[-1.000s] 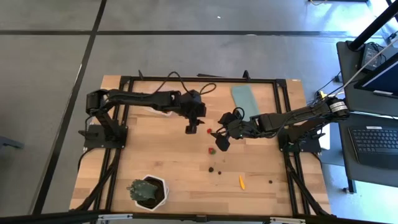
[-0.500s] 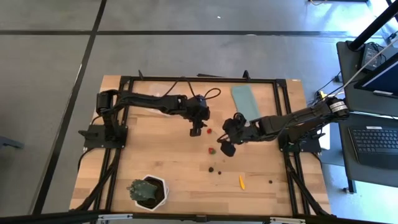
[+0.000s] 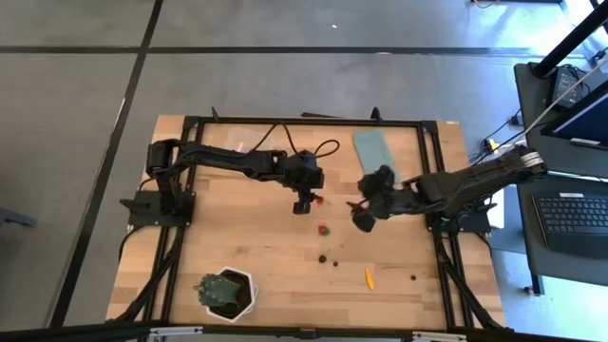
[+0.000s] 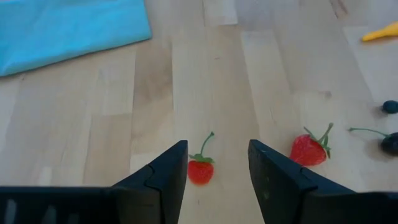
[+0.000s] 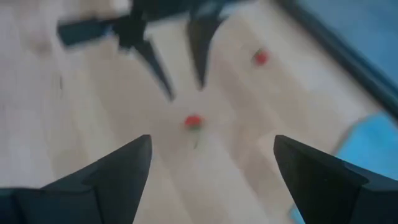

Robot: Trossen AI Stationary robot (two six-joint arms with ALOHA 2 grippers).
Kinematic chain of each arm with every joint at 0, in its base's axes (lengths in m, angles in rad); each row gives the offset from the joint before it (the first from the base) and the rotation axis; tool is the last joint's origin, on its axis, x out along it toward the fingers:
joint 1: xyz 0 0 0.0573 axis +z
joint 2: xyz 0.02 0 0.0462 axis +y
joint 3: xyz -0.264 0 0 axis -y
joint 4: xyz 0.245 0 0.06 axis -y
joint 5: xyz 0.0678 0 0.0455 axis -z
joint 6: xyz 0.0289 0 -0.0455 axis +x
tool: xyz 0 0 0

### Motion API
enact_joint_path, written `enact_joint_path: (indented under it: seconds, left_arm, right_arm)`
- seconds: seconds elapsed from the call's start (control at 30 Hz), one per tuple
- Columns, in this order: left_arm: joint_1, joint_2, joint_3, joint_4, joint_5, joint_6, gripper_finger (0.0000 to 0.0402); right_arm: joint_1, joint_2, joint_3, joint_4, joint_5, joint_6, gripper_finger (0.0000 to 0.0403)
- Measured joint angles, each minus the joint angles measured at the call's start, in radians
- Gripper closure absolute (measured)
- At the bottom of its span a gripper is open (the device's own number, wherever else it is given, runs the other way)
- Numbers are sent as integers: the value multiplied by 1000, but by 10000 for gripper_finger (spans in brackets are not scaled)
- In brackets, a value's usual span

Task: Pick and placing Produce into tupperware
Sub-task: Put the red strawberry into the transparent bin

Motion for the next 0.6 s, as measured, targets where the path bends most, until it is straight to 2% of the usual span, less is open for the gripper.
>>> enact_joint_path:
  seconds: [0.13, 0.4, 0.5, 0.6]
  left_arm:
    - [-1, 0, 0, 1, 0, -23, 244]
    - [-3, 0, 0, 1, 0, -23, 233]
    - [-5, 0, 0, 1, 0, -23, 226]
    - [-5, 0, 0, 1, 0, -24, 219]
  right_arm:
    - [16, -97, -74, 94, 52, -51, 64]
    - [18, -304, -424, 471, -80, -61, 64]
    - [24, -338, -498, 607, -101, -106, 64]
    - [24, -348, -536, 652, -105, -149, 64]
